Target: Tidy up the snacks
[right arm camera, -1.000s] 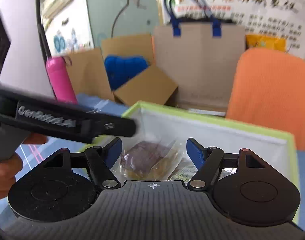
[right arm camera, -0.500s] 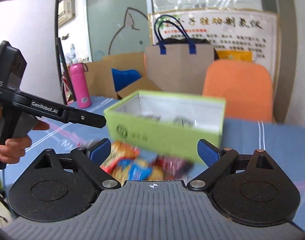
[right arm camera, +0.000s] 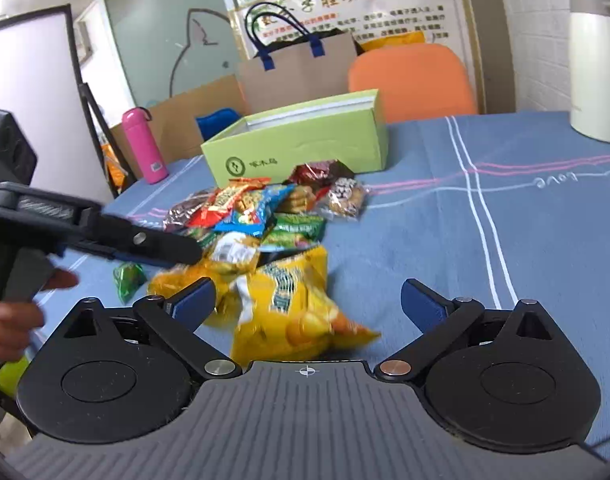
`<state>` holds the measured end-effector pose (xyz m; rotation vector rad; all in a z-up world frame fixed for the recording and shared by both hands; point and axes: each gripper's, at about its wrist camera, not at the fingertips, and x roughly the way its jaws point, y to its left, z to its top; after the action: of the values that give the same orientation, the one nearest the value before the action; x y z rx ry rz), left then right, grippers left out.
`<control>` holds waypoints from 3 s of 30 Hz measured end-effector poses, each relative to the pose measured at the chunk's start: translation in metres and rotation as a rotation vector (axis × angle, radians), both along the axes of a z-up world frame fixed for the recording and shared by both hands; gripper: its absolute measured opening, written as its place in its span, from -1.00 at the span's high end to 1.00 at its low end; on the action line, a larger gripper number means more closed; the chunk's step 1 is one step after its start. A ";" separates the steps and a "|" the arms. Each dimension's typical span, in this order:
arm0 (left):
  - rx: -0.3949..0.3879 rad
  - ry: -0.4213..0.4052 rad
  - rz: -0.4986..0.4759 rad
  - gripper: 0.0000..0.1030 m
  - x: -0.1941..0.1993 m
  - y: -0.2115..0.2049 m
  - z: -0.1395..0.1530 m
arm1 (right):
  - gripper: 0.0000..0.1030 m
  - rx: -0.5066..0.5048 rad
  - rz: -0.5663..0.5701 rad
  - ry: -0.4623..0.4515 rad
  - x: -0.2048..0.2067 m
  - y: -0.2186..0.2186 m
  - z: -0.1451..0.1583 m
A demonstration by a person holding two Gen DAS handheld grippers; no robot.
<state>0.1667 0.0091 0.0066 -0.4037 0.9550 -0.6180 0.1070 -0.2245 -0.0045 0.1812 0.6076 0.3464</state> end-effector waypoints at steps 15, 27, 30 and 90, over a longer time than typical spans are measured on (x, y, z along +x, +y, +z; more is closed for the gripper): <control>-0.081 0.183 0.026 -0.43 0.051 -0.041 -0.032 | -0.62 -0.161 0.172 0.003 0.025 0.033 -0.018; -0.102 -0.107 -0.024 0.21 0.117 -0.047 0.050 | 0.03 -0.193 0.181 -0.163 0.074 0.040 0.024; -0.089 -0.163 0.012 0.20 0.177 -0.041 0.074 | 0.03 -0.228 0.181 -0.239 0.134 0.045 0.048; 0.060 0.088 0.340 -0.38 -0.003 0.083 -0.017 | -0.63 -0.106 0.507 0.051 0.040 0.140 -0.026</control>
<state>0.1638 0.0919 -0.0101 -0.5292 0.9587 -0.2636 0.1471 -0.0845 -0.0303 -0.0701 0.7178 0.7986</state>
